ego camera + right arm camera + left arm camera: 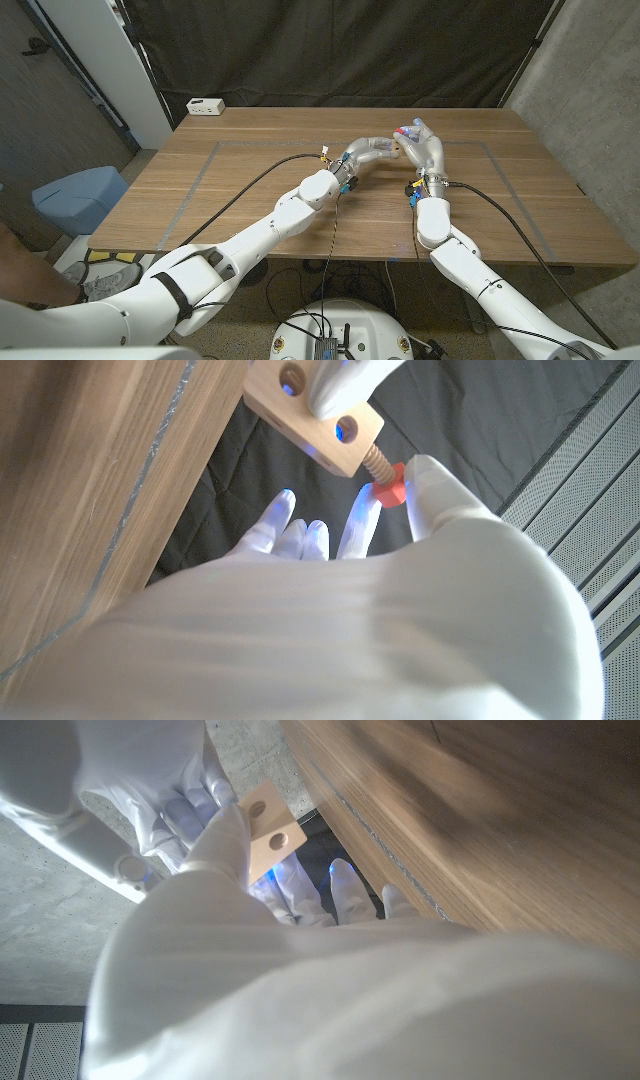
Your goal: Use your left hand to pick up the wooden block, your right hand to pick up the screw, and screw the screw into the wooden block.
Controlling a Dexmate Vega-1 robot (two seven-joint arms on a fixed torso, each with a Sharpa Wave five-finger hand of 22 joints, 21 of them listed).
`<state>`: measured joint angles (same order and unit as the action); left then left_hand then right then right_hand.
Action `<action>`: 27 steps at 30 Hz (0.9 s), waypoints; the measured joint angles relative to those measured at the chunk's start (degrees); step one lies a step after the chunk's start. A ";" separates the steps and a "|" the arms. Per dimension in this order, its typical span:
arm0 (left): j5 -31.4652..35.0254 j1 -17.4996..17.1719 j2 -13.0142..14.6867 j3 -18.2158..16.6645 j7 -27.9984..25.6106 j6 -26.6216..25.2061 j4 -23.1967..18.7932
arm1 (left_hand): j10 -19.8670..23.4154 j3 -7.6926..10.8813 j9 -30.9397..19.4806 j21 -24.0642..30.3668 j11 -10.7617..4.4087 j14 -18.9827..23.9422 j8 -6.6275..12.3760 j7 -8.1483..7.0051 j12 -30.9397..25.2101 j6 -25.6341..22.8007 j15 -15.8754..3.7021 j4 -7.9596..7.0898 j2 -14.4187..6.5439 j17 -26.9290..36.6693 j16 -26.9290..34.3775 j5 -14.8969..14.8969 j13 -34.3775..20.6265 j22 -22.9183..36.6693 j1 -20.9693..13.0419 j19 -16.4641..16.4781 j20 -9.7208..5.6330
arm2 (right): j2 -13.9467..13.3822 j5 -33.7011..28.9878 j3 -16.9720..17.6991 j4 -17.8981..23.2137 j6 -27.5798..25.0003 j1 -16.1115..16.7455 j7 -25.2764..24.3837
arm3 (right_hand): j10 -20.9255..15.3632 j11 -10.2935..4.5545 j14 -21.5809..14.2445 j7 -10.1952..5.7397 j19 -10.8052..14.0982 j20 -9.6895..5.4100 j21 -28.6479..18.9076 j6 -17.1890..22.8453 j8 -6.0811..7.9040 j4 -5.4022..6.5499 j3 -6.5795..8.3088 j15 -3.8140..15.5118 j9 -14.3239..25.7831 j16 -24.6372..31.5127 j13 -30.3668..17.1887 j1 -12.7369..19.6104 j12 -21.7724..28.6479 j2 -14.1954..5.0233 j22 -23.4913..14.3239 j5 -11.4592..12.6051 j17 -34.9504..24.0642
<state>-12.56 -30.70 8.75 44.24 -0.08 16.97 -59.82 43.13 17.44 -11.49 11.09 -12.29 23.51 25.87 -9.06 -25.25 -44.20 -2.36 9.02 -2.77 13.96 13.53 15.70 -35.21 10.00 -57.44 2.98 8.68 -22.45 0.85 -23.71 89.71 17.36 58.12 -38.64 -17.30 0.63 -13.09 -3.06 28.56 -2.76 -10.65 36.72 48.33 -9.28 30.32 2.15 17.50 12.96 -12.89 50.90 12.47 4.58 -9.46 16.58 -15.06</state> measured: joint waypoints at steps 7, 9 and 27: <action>0.01 0.22 -0.18 0.04 0.08 0.00 0.40 | -0.10 0.00 0.00 0.00 0.08 0.00 0.00 0.00 0.00 0.00 0.00 0.00 0.00 0.00 0.00 0.00 0.00 0.00 0.00 0.00 0.00 | -0.09 0.09 0.15 0.00 0.04 0.14 0.03 | 0.00 0.00 0.00 0.00 0.00 0.00 0.00 0.00 0.21 0.21 -0.28 0.00 -0.26 0.00 0.00 0.00 0.00 0.00 0.00 0.39 0.00; 0.02 0.25 -0.20 0.05 0.10 0.00 0.50 | -0.11 0.00 0.00 0.00 0.09 0.00 0.00 0.00 0.00 0.00 0.00 0.00 0.00 0.00 0.00 0.00 0.01 0.00 0.00 0.00 0.00 | -0.11 0.12 0.19 0.01 0.04 0.19 0.05 | 0.00 0.00 0.00 0.00 0.00 0.00 0.00 0.00 0.21 0.21 -0.28 0.00 -0.27 0.00 0.00 0.00 0.00 0.00 0.00 0.39 0.00; 0.05 0.27 -0.14 0.12 0.14 0.06 0.32 | -0.09 0.00 0.00 0.00 -0.11 0.00 -0.01 0.00 0.07 0.00 0.00 0.00 0.00 0.00 0.00 -0.05 0.06 0.00 0.00 0.00 0.00 | -0.16 0.23 0.32 0.13 0.05 0.49 0.07 | 0.00 0.00 0.00 0.00 0.00 0.00 0.00 0.00 0.21 0.21 -0.28 0.00 -0.56 0.00 0.00 0.00 0.00 0.00 0.00 0.61 0.01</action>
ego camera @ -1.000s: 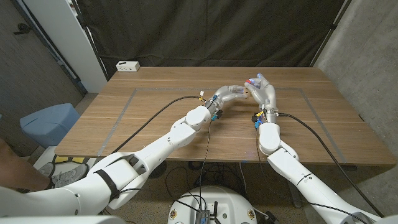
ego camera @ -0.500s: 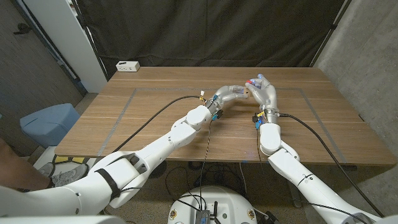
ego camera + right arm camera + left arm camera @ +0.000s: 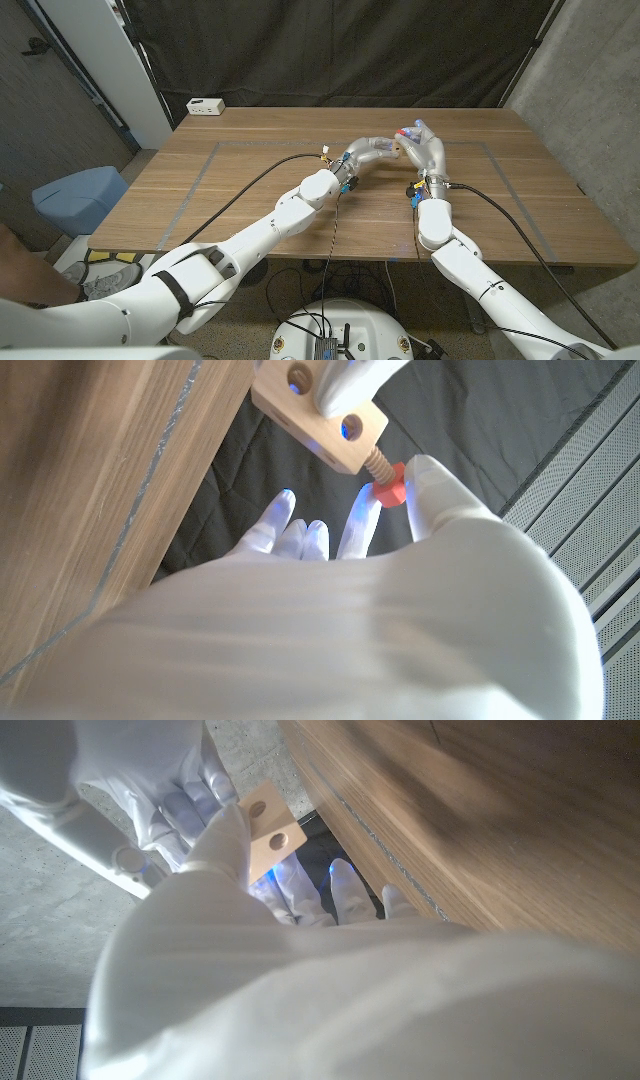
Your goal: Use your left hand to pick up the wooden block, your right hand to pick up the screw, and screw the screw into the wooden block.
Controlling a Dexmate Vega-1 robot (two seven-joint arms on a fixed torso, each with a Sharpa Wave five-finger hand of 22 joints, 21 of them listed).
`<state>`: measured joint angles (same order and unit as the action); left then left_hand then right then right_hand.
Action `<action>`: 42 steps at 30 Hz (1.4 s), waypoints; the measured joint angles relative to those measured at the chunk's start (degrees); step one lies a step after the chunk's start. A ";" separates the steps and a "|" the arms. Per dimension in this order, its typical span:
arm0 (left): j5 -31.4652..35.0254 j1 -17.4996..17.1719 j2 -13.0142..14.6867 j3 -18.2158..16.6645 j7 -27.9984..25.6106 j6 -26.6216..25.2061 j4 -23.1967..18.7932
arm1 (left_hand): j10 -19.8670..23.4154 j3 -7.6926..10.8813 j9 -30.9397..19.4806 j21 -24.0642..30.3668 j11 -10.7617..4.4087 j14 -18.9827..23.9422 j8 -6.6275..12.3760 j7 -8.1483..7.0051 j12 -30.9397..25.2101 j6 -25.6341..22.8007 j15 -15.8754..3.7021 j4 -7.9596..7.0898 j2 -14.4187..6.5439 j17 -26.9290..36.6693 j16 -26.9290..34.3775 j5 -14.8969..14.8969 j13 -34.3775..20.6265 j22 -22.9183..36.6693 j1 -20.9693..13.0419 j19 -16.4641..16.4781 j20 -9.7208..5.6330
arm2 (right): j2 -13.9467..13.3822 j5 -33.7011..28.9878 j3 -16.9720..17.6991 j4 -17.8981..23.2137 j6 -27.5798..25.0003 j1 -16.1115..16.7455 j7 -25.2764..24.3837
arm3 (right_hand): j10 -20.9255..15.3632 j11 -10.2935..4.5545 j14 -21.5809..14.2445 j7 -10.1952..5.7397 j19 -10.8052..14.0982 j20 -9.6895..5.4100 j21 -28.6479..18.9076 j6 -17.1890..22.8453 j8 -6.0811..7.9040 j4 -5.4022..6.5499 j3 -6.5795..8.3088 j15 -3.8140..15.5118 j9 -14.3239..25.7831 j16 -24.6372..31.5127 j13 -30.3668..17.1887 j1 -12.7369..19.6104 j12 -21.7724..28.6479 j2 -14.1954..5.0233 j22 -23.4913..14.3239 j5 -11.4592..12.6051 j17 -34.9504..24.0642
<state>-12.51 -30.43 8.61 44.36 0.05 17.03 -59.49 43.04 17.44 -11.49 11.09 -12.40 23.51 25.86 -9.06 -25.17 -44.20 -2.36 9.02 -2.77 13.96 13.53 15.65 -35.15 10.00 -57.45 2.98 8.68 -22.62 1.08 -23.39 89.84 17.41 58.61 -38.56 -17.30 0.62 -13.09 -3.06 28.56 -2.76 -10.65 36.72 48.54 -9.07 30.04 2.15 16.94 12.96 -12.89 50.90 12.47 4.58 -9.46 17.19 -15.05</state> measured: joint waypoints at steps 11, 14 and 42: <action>0.12 -0.28 0.30 0.05 -0.01 0.00 -0.73 | -0.01 0.00 0.00 0.00 0.00 0.00 -0.20 0.00 0.12 0.00 0.00 0.00 0.00 0.00 0.00 -0.01 -0.04 0.00 0.00 0.00 0.00 | -0.04 0.09 0.17 0.03 0.04 0.17 -0.12 | 0.00 0.00 0.00 0.00 0.00 0.00 0.00 0.00 0.22 0.00 0.00 0.00 -0.03 0.00 0.00 0.00 0.00 0.00 0.00 0.00 0.00; 0.15 -0.30 0.32 0.05 -0.04 -0.06 -0.82 | -0.02 0.00 0.00 0.00 0.00 0.00 -0.20 0.00 0.11 0.00 0.00 0.00 0.00 0.00 0.00 -0.02 -0.05 0.00 0.00 0.00 0.00 | -0.03 0.13 0.22 -0.01 0.16 0.17 -0.12 | 0.00 0.00 0.00 0.00 0.00 0.00 0.00 0.00 0.22 0.00 0.00 0.00 -0.03 0.00 0.00 0.00 0.00 0.00 0.00 0.00 0.00; -0.02 1.16 -1.11 0.24 0.85 0.80 2.50 | 0.10 0.00 0.00 0.00 0.11 0.31 -0.20 0.00 0.06 0.00 -0.31 0.00 0.00 0.30 0.00 0.04 -0.16 0.00 0.00 0.00 0.00 | -0.05 0.82 0.54 -0.96 0.32 -0.21 0.16 | 0.00 0.00 0.00 0.00 0.00 0.00 0.00 0.00 0.63 -0.01 -0.01 0.00 -0.34 0.00 -0.30 -0.23 0.00 -0.23 0.00 0.23 -0.14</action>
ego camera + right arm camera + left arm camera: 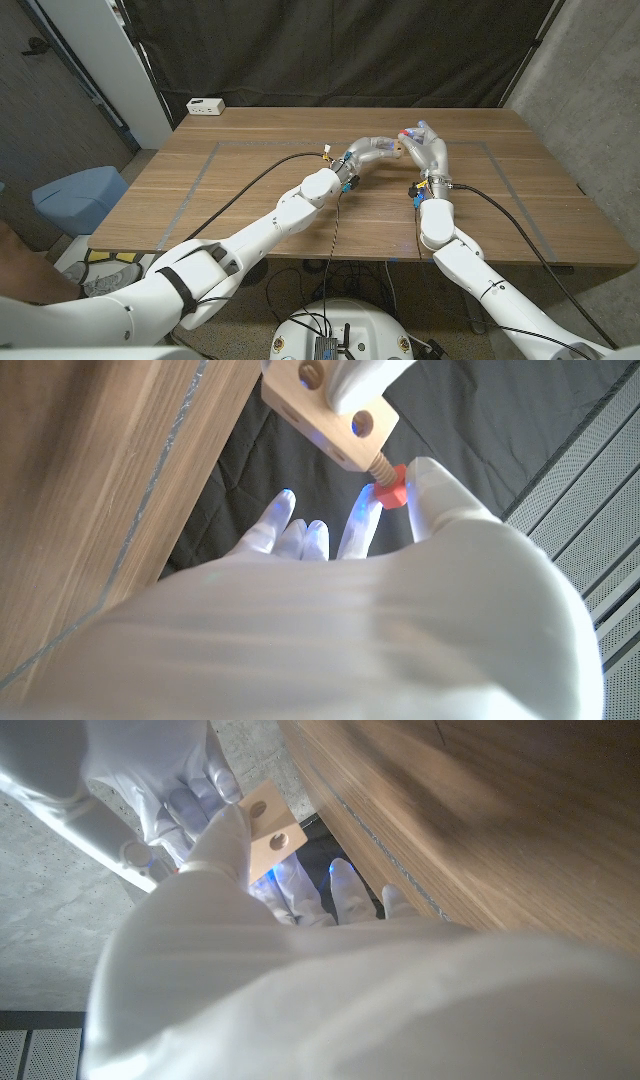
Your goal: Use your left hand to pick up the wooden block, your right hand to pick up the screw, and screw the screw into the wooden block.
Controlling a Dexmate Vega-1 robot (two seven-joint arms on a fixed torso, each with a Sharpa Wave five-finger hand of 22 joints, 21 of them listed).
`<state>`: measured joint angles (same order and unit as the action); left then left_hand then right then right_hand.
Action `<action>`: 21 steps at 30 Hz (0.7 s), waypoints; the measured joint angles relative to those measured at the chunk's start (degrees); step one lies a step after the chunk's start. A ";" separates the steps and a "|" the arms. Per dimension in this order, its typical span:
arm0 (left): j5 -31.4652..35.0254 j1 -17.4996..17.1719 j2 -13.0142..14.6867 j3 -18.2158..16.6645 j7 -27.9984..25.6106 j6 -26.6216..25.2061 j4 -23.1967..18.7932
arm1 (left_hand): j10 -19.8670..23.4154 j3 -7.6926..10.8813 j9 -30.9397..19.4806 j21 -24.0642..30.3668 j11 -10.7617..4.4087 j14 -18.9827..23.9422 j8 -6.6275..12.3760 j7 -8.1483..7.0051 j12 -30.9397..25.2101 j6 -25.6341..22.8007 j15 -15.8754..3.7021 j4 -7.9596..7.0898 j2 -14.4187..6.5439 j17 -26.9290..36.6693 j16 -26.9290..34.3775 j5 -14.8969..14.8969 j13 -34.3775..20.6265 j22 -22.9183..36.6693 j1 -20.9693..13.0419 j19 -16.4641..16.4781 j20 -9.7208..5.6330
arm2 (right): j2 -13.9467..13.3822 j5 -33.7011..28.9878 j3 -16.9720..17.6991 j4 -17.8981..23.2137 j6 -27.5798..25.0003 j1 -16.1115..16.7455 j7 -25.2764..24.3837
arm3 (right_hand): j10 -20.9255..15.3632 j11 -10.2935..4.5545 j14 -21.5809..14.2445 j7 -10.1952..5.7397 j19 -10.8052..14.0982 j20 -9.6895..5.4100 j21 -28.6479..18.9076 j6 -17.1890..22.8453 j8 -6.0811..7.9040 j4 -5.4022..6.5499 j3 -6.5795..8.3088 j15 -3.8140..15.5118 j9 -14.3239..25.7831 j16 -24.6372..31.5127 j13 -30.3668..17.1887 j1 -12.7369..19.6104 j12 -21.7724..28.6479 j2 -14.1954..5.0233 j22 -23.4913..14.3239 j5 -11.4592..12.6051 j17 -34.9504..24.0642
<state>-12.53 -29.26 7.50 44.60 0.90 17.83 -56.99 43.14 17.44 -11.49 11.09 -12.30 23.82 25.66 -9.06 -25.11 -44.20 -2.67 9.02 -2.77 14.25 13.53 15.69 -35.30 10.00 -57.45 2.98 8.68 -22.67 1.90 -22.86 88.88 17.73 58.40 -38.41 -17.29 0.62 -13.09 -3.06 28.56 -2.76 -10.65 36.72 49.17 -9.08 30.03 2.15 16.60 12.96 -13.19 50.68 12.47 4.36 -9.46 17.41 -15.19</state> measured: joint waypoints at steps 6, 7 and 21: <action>-0.07 0.27 -0.20 0.01 0.14 0.19 0.56 | 0.00 0.00 0.00 0.00 0.00 0.00 0.00 0.00 0.03 0.00 0.00 0.00 0.00 0.00 0.00 -0.04 -0.28 0.00 0.00 0.00 0.00 | 0.05 0.12 -0.05 -0.26 0.00 -0.24 0.10 | 0.00 0.00 0.00 0.00 0.00 0.00 0.00 0.00 0.00 0.00 0.00 0.00 0.05 0.00 0.00 0.00 0.00 0.00 0.00 0.00 0.03; -0.09 0.34 -0.26 0.02 0.20 0.26 0.74 | 0.00 0.00 0.00 0.00 0.00 0.00 0.00 0.00 0.05 0.00 0.00 0.00 0.00 0.00 0.00 -0.04 -0.28 0.00 0.00 0.00 0.00 | 0.05 0.13 -0.05 -0.26 0.00 -0.24 0.10 | 0.00 0.00 0.00 0.00 0.00 0.00 0.00 0.00 0.00 0.00 0.00 0.00 0.05 0.00 0.00 0.00 0.00 0.00 0.00 0.00 0.03; -0.35 0.96 -0.75 0.02 0.67 0.87 2.25 | -0.01 0.00 0.00 0.00 -0.01 0.00 0.00 0.00 0.17 0.00 0.00 0.00 0.00 -0.01 0.00 -0.05 -0.27 0.00 0.00 0.00 0.00 | 0.22 0.20 -0.26 -0.77 -0.14 -0.74 0.09 | 0.00 0.00 0.00 0.00 0.00 0.00 0.00 0.00 -0.01 -0.16 -0.17 0.00 -0.21 0.00 0.01 0.00 0.00 0.00 0.00 0.21 0.04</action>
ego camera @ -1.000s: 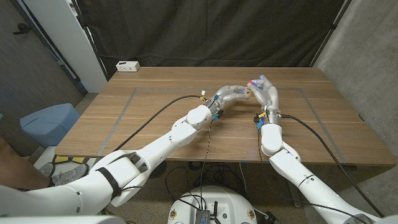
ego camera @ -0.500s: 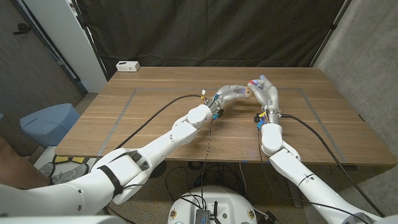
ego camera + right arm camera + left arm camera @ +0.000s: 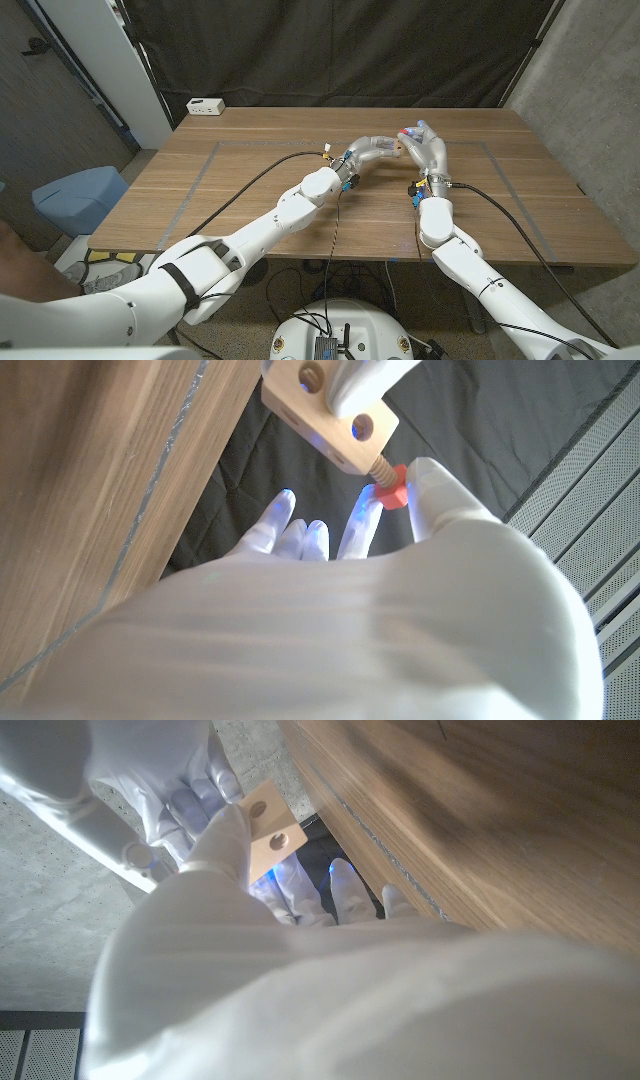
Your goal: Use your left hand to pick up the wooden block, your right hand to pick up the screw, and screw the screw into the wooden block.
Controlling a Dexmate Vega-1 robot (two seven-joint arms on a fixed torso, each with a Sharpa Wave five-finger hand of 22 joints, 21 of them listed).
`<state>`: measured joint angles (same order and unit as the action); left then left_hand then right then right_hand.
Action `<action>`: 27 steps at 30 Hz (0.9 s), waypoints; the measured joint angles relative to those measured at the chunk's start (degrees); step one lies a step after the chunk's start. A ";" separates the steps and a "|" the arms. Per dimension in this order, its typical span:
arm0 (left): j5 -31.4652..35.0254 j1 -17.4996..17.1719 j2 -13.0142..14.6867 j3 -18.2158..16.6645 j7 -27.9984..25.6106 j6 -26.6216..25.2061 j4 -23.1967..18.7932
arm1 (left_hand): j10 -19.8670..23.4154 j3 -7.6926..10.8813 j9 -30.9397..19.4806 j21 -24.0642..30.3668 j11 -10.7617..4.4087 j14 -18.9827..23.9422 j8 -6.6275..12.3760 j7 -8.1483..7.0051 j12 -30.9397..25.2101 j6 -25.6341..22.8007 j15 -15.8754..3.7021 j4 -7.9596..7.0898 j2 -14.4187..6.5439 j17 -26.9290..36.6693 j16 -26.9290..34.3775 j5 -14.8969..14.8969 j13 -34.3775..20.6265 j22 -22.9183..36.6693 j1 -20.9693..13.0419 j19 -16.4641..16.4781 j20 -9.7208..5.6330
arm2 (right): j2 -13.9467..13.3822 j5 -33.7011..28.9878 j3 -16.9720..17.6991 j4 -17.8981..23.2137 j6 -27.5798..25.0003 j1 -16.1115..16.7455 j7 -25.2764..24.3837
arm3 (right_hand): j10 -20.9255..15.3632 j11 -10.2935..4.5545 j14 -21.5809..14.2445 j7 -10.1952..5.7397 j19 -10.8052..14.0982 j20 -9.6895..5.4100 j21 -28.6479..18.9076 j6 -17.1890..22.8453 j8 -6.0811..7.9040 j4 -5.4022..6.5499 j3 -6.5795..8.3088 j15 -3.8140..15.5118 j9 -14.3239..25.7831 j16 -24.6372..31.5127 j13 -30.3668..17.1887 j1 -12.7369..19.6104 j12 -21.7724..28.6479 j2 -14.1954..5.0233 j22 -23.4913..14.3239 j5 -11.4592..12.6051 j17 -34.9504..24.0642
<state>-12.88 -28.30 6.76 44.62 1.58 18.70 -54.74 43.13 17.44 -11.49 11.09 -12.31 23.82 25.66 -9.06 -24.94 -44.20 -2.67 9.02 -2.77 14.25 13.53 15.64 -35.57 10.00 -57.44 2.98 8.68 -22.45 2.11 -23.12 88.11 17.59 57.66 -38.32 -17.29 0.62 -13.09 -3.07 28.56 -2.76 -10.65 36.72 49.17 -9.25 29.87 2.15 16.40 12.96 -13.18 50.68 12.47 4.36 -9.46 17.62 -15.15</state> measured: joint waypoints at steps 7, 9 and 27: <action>-0.13 0.25 -0.12 -0.02 0.33 0.36 0.62 | 0.13 0.00 0.00 0.00 -0.14 0.00 0.00 0.00 0.11 0.00 0.00 0.00 0.00 0.00 0.00 -0.15 0.05 0.00 0.00 0.00 0.00 | 0.18 -0.01 -0.15 -0.23 -0.07 -0.22 -0.27 | 0.00 0.00 0.00 0.00 0.00 0.00 0.00 0.00 0.04 0.00 0.00 0.00 -0.06 0.00 0.00 0.00 0.00 0.00 0.00 0.01 0.00; -0.16 0.27 -0.13 -0.05 0.38 0.45 0.73 | 0.13 0.00 0.00 0.00 -0.14 0.00 0.00 0.00 0.11 0.00 0.00 0.00 0.00 -0.01 0.00 0.04 0.05 0.00 0.00 0.00 0.00 | 0.26 -0.02 -0.20 -0.26 -0.08 -0.29 -0.36 | 0.00 0.00 0.00 0.00 0.00 0.00 0.00 0.00 0.04 0.10 -0.10 0.00 -0.06 0.00 0.00 -0.02 0.00 -0.02 0.00 0.01 -0.01; -0.25 -0.26 0.44 -0.16 0.42 0.57 -0.46 | 0.02 0.00 0.00 0.00 -0.21 0.00 0.00 0.00 0.10 0.00 0.00 0.00 0.00 -0.01 0.00 0.05 0.13 0.00 0.00 0.00 0.00 | 0.53 -0.50 -0.46 -0.34 0.16 -0.47 -0.83 | 0.00 0.00 0.00 0.00 0.00 0.00 0.00 0.00 0.04 0.09 -0.22 0.00 -0.15 0.00 0.01 -0.16 0.00 -0.16 0.00 0.01 -0.01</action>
<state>-13.12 -28.56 7.19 44.46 2.00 19.27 -55.20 43.15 17.44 -11.49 11.09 -12.51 23.82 25.66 -9.06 -24.85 -44.20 -2.66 9.02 -2.77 14.24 13.53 15.69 -35.44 10.00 -57.45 2.98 8.68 -21.92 1.60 -23.58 87.78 17.75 57.19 -39.14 -17.30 0.62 -13.09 -3.07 28.56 -2.76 -10.65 36.72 49.20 -9.15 29.65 2.15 16.25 12.96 -13.18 50.52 12.47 4.20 -9.46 17.63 -15.16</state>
